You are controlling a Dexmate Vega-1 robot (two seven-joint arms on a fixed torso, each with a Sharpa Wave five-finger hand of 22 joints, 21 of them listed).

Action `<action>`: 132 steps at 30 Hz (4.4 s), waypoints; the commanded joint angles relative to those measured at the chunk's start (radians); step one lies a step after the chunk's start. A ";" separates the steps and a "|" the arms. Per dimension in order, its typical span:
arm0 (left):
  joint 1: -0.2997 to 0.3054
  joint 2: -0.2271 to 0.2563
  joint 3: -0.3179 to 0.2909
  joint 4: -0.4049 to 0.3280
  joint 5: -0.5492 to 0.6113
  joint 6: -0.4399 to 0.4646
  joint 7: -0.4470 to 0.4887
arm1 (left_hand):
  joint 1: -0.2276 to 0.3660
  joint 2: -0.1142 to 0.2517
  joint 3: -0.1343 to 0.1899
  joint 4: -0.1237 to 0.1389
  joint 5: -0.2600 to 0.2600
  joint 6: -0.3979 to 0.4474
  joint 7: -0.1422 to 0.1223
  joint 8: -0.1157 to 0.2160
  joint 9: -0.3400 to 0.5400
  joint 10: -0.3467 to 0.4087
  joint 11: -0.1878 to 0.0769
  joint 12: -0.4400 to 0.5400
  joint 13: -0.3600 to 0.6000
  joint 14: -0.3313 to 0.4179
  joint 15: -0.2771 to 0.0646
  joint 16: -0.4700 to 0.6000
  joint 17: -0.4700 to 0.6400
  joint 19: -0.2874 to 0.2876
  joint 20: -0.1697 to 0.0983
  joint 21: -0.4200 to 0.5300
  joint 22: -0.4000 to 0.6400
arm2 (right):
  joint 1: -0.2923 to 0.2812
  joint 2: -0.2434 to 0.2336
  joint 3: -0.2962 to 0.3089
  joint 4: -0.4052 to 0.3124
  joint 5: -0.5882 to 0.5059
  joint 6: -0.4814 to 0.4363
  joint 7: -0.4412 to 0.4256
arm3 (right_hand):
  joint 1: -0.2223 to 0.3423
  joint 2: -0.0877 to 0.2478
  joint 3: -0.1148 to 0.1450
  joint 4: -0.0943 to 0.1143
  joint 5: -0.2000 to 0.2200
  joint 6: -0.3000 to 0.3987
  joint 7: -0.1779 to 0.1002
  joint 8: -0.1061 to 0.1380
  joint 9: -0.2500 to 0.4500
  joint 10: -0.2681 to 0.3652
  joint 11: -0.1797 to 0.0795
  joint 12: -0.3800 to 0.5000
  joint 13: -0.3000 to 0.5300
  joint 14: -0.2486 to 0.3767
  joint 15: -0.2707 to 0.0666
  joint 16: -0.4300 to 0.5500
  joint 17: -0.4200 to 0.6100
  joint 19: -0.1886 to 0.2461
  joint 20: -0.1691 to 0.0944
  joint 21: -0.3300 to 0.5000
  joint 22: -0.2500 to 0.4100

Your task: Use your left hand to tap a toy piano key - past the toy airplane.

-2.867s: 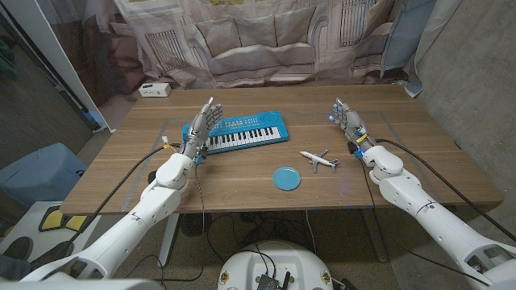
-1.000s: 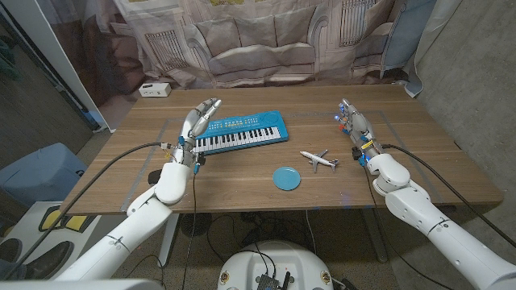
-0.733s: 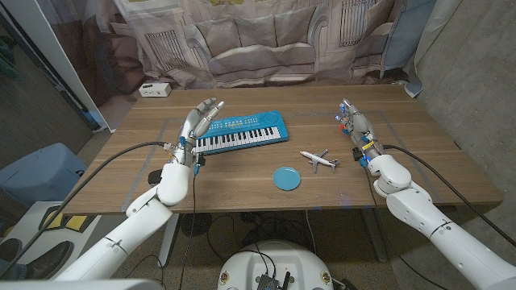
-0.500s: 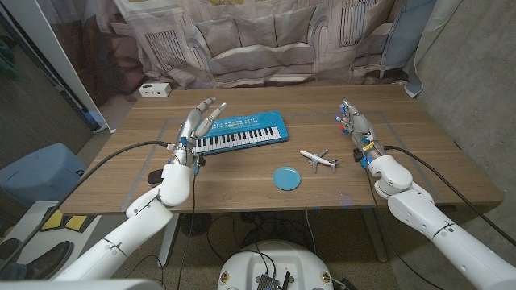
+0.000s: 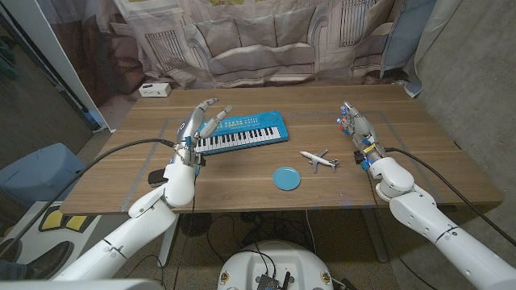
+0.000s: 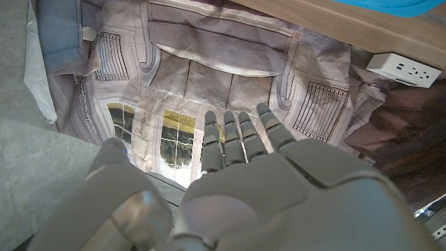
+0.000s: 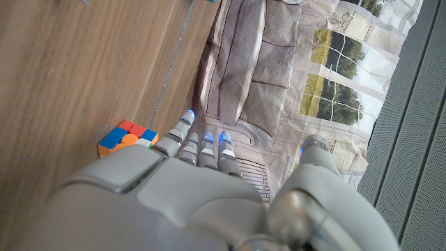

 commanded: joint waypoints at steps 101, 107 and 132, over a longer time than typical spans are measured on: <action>-0.351 0.161 0.402 -0.174 0.258 0.710 -0.570 | -0.091 0.028 -0.058 0.031 0.019 0.369 0.156 0.009 0.004 -0.143 -0.023 -0.006 0.000 -0.202 0.003 0.007 0.003 -0.252 0.016 0.000 0.005 | -0.068 -0.003 0.046 -0.001 0.032 0.033 -0.002 | 0.007 0.008 -0.006 0.001 -0.003 0.021 -0.007 -0.004 0.004 0.020 -0.002 -0.017 0.004 0.016 0.002 -0.005 0.005 0.045 0.007 -0.039 0.004; -0.364 0.153 0.415 -0.155 0.259 0.706 -0.575 | -0.091 0.030 -0.059 0.032 0.019 0.361 0.152 0.003 0.004 -0.146 -0.022 -0.006 0.000 -0.203 0.004 0.007 0.003 -0.254 0.016 0.001 0.005 | -0.067 -0.001 0.045 0.004 0.037 0.032 0.003 | 0.007 0.008 -0.006 0.001 -0.003 0.021 -0.008 -0.004 0.004 0.021 -0.001 -0.017 0.004 0.016 0.002 -0.005 0.005 0.046 0.007 -0.041 0.004; -0.419 0.129 0.473 -0.107 0.282 0.692 -0.629 | -0.092 0.035 -0.062 0.031 0.020 0.315 0.120 -0.017 0.004 -0.170 -0.035 -0.009 0.000 -0.218 -0.006 0.006 0.002 -0.263 0.013 0.005 0.005 | -0.066 -0.003 0.052 0.011 0.040 0.040 0.006 | 0.007 0.009 -0.008 0.000 -0.003 0.023 -0.010 -0.004 0.004 0.024 -0.002 -0.019 0.004 0.018 0.002 -0.006 0.005 0.050 0.011 -0.050 0.005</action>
